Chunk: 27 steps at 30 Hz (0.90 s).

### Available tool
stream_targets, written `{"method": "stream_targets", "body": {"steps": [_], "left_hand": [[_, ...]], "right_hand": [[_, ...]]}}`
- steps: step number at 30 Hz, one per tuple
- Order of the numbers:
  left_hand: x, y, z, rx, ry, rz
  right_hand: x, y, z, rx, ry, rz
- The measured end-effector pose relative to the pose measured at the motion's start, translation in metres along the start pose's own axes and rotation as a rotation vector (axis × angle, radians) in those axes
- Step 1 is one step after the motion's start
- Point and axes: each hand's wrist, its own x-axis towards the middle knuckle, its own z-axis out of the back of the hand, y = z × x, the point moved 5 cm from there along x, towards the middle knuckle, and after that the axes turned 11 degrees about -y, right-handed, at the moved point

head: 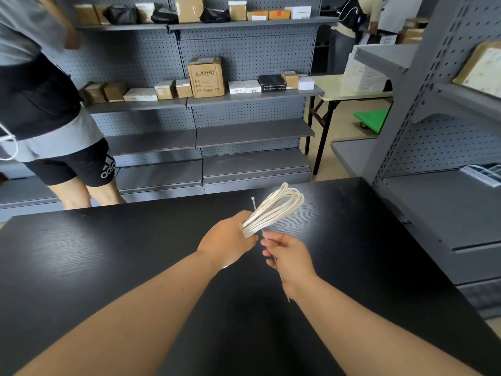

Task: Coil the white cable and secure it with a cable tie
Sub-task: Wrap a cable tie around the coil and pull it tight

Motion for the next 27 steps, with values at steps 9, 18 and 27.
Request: {"method": "stream_targets", "body": {"steps": [9, 18, 27], "left_hand": [[0.006, 0.009, 0.009, 0.057, -0.078, 0.03], [0.005, 0.016, 0.009, 0.047, -0.065, 0.103], [0.004, 0.008, 0.004, -0.139, 0.031, 0.097]], "right_hand": [[-0.001, 0.013, 0.0, 0.03, 0.199, 0.011], [0.006, 0.023, 0.002, -0.087, 0.162, 0.083], [0.01, 0.024, 0.0, -0.238, 0.023, 0.246]]}}
